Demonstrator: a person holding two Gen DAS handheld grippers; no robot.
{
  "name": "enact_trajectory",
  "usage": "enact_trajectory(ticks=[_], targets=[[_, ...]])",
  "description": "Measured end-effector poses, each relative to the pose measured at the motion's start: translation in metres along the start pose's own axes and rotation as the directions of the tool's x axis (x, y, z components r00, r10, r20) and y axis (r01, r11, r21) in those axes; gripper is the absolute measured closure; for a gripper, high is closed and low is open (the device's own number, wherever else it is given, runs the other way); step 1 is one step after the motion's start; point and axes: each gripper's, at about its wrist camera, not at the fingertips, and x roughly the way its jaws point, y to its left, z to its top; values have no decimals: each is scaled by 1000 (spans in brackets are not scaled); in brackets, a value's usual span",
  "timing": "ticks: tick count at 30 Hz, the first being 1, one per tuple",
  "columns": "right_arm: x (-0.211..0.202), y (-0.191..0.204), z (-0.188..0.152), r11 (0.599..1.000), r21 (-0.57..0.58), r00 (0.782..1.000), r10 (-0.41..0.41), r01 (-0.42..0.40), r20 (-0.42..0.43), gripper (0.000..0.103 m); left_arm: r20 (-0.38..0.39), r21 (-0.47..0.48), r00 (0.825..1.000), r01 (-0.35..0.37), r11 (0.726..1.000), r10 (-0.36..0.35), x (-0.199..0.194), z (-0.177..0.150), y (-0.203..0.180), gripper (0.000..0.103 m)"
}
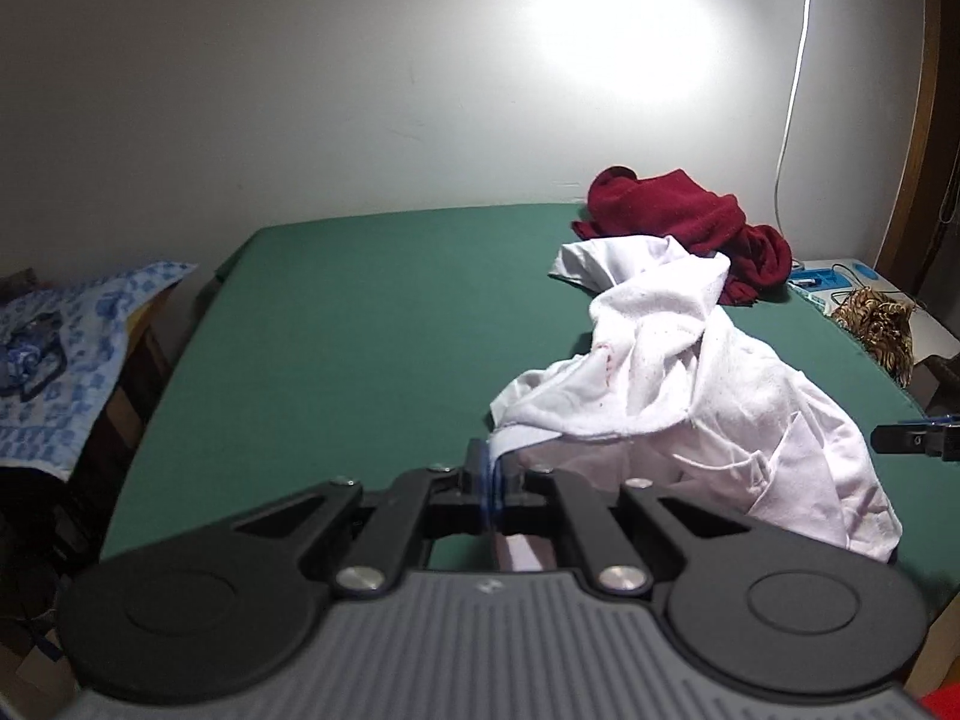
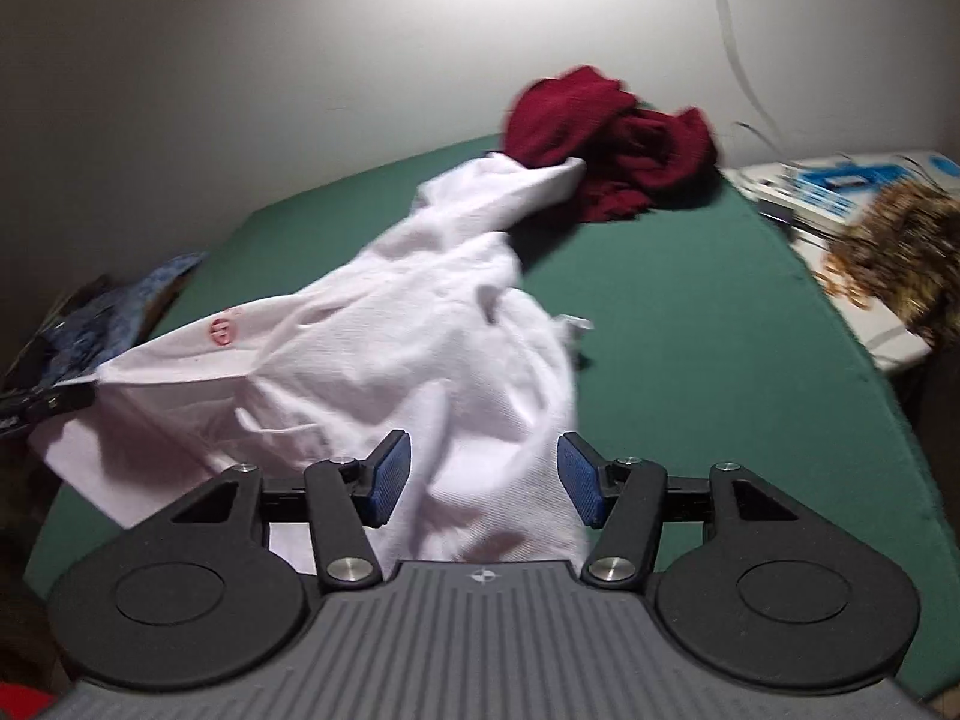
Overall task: Fold clothes
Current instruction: 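Lift the shirt high with both grippers to shake it out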
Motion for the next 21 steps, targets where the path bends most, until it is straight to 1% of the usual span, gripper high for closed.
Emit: enact_trajectory(ticks=[1, 2, 3, 4, 5, 7, 8, 9, 10, 11, 12, 13, 14, 15, 16, 17, 18, 19, 20, 21], targets=[[5, 12, 0, 997, -57, 999, 49, -50, -16, 44, 2, -6, 1000, -8, 1000, 8, -3, -1, 0, 101], [12, 26, -2, 989, -123, 996, 80, -85, -47, 44, 3, -12, 1000, -16, 1000, 17, -6, -2, 1, 101], [21, 39, -6, 979, -187, 994, 72, -86, -81, 43, 5, -18, 1000, -25, 1000, 25, -9, -3, 1, 101], [30, 50, -10, 967, -247, 993, 42, -68, -111, 42, 6, -24, 999, -33, 999, 33, -12, -4, 1, 101], [41, 61, -15, 950, -309, 990, -13, -31, -139, 43, 8, -30, 999, -41, 999, 41, -15, -5, 2, 101], [54, 71, -25, 922, -386, 979, -103, 28, -174, 46, 11, -42, 998, -57, 997, 58, -20, -6, 2, 101], [57, 72, -29, 916, -399, 976, -122, 40, -183, 51, 12, -48, 998, -66, 997, 66, -23, -7, 3, 101], [57, 72, -31, 917, -397, 974, -128, 44, -188, 65, 42, -48, 997, -56, 997, 58, -31, 0, 4, 101], [54, 69, -32, 925, -378, 973, -125, 44, -192, 83, 75, -47, 996, -44, 998, 47, -38, 8, 6, 101], [49, 63, -30, 939, -343, 974, -115, 42, -195, 86, 109, -45, 993, -32, 998, 37, -46, 16, 8, 101], [42, 57, -26, 955, -294, 978, -103, 46, -181, 96, 142, -43, 990, -20, 999, 26, -54, 24, 10, 101], [35, 52, -19, 971, -235, 984, -91, 53, -153, 101, 175, -41, 985, -8, 999, 15, -62, 32, 12, 101], [25, 47, -9, 982, -176, 992, -79, 60, -102, 101, 207, -39, 978, 3, 999, 5, -70, 40, 14, 101], [10, 43, 4, 990, -126, 998, -64, 61, -20, 101, 240, -36, 971, 15, 999, -6, -77, 49, 16, 102], [-8, 42, 19, 994, -92, 996, -51, 58, 71, 101, 272, -32, 962, 27, 999, -17, -85, 57, 18, 102], [-26, 44, 34, 996, -75, 985, -43, 56, 167, 101, 304, -28, 952, 38, 999, -28, -93, 65, 20, 102], [-47, 47, 50, 996, -66, 964, -33, 52, 263, 101, 335, -24, 941, 49, 998, -38, -101, 73, 22, 103], [-69, 51, 64, 997, -60, 935, -20, 44, 355, 101, 366, -20, 929, 60, 998, -49, -109, 81, 24, 103], [-90, 55, 77, 998, -55, 902, -5, 32, 433, 101, 397, -15, 916, 71, 997, -60, -117, 89, 26, 103], [-111, 58, 89, 999, -46, 864, 15, 10, 503, 101, 427, -10, 902, 82, 997, -70, -124, 97, 28, 103]])
